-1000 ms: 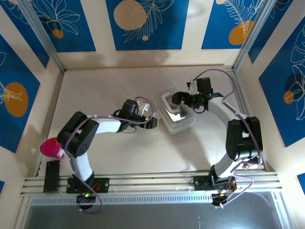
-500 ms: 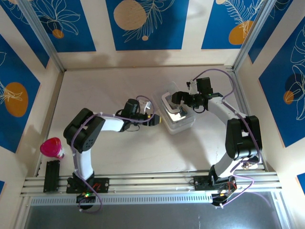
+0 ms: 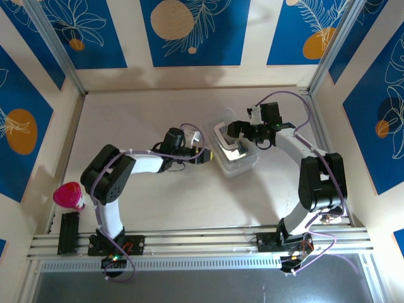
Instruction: Pack the tool kit
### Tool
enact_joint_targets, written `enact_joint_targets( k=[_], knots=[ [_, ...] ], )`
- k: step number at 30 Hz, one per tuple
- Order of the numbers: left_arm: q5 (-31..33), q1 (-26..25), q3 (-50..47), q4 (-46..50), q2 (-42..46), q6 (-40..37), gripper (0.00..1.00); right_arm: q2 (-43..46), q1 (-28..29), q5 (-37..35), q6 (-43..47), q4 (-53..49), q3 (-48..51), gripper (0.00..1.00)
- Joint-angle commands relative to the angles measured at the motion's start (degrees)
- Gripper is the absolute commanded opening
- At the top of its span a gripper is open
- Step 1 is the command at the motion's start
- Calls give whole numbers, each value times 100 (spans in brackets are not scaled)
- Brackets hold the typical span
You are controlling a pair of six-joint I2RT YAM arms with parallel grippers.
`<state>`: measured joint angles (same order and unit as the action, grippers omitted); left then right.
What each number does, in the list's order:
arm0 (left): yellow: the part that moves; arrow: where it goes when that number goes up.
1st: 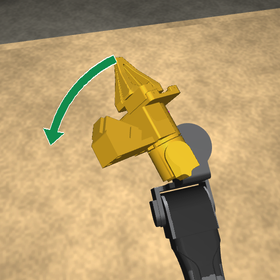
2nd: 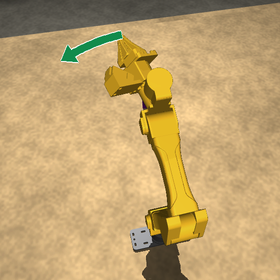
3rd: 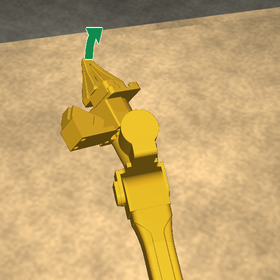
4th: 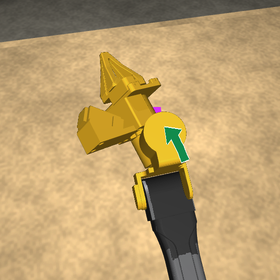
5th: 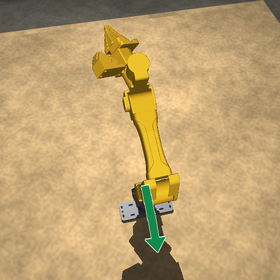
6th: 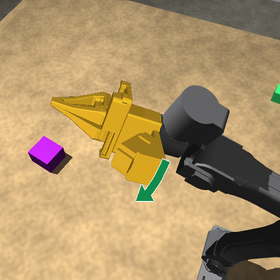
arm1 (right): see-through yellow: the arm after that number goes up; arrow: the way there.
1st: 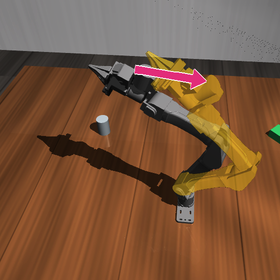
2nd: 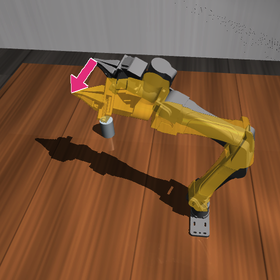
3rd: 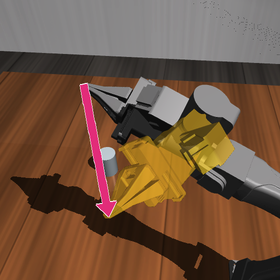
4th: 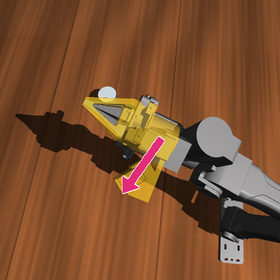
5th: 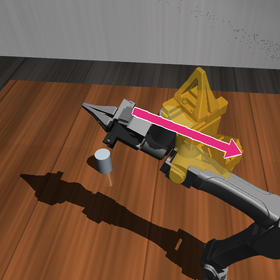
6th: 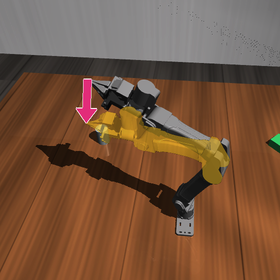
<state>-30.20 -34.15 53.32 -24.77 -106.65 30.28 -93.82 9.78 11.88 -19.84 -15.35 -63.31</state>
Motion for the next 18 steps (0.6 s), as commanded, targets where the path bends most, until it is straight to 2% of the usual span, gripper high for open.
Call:
enact_joint_targets(
  k=[1,5,18],
  knots=[
    [-44,-10,216,261,305,-274,59,-108,37,271,-38,85,21,100],
    [-29,-11,257,393,388,-348,65,-134,48,302,-30,85,20,100],
    [-57,-13,348,467,425,-343,66,-266,118,368,-9,50,-15,99]
  ],
)
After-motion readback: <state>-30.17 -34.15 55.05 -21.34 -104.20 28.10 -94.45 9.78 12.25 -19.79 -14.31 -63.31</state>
